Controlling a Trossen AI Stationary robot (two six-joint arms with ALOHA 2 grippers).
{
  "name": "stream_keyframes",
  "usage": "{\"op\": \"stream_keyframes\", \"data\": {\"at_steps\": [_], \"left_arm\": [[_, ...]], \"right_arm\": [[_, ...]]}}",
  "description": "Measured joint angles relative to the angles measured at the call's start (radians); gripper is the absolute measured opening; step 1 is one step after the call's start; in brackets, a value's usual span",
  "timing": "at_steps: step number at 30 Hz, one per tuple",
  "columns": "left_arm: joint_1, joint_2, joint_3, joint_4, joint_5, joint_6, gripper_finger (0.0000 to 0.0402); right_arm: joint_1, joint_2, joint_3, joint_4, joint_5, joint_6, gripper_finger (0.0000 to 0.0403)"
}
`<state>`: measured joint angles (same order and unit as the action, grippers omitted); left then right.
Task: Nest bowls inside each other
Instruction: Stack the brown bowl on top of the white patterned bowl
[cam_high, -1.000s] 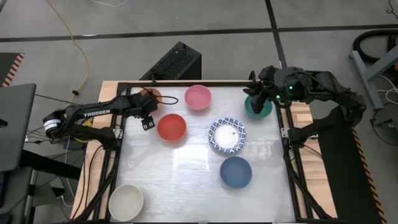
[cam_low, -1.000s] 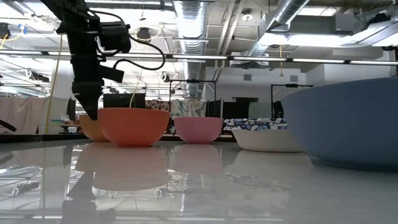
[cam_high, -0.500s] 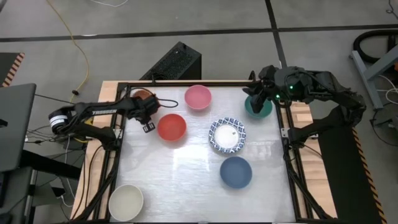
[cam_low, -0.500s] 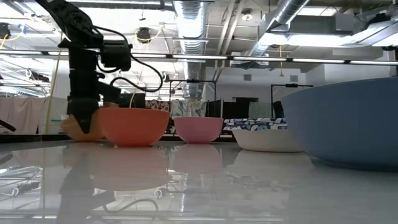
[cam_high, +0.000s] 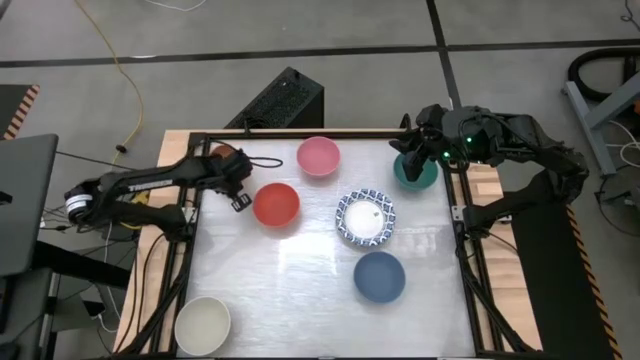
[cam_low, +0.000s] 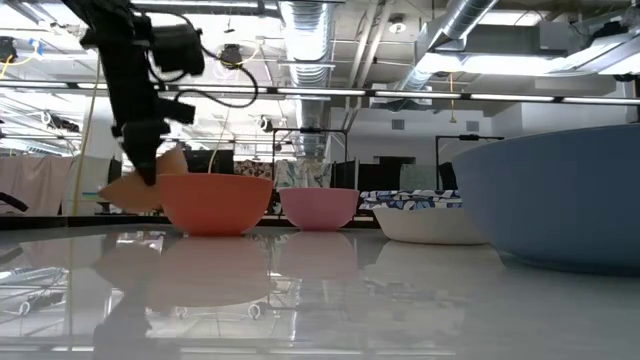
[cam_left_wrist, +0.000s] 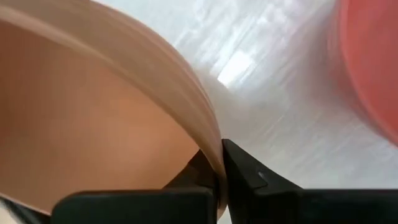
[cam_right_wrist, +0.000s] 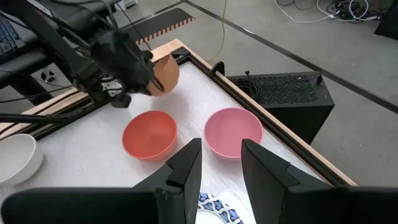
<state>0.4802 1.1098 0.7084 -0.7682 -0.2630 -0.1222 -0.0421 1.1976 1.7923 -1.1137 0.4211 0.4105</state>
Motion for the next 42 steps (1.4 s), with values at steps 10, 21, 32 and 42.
{"op": "stream_keyframes", "data": {"at_steps": [10, 21, 32, 42], "left_arm": [[-0.093, -0.123, 0.160, 0.084, 0.145, -0.095, 0.0000], [-0.293, 0.037, 0.353, 0.285, 0.080, 0.029, 0.0000], [-0.423, 0.399, 0.616, 0.307, 0.022, 0.307, 0.0000], [-0.471, 0.733, 0.931, 0.264, 0.057, 0.527, 0.0000]], "right_arm": [[0.000, 0.025, 0.000, -0.006, 0.032, 0.000, 0.0134], [-0.005, 0.051, -0.001, -0.022, 0.085, 0.027, 0.0134], [-0.112, 0.017, -0.001, -0.194, 0.081, 0.192, 0.0134], [-0.131, -0.010, 0.000, -0.220, 0.078, 0.192, 0.0134]]}}
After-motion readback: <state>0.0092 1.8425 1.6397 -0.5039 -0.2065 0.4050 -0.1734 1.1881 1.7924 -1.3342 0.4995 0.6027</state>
